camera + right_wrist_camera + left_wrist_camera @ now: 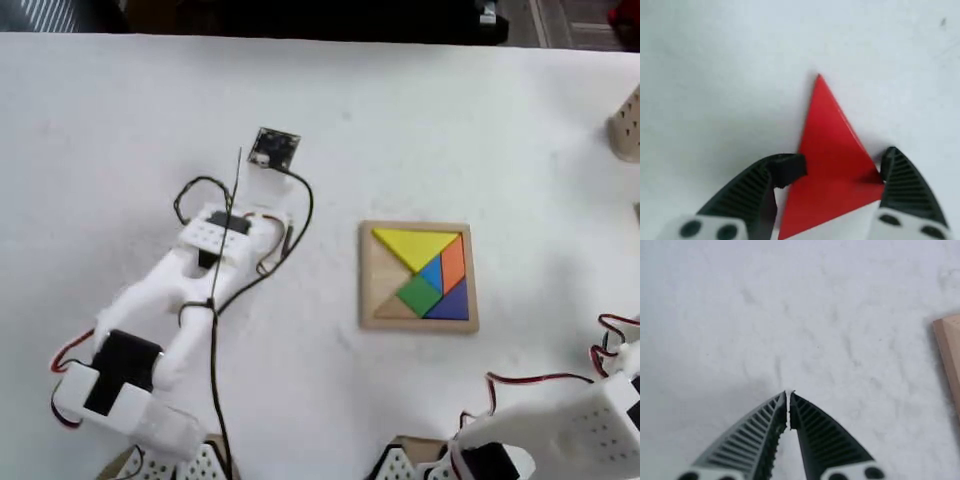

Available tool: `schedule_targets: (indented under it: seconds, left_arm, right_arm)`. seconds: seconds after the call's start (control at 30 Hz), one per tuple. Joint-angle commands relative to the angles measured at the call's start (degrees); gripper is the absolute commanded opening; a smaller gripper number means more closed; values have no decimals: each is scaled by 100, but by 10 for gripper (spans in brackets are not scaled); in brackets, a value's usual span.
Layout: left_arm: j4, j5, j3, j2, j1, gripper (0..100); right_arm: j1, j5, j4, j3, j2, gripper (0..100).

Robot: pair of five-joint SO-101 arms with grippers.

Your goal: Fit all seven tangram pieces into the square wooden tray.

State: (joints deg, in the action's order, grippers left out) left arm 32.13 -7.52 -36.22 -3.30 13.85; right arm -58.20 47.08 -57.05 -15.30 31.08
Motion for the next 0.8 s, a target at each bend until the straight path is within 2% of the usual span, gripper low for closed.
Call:
schedule_targets:
  seconds: [0.0,0.17,0.43,0.77]
  left_arm:
    - [35,149,70,48,66,42]
    - [35,149,70,48,66,42]
    - [35,158,62,48,119,42]
    - [35,158,62,48,119,42]
  right_arm:
    - [101,97,-136,-229,1341,255]
    - [101,114,-215,-255,1341,255]
    - [189,132,-1534,220,585,254]
    - [-22,79,-1763,211,-796,254]
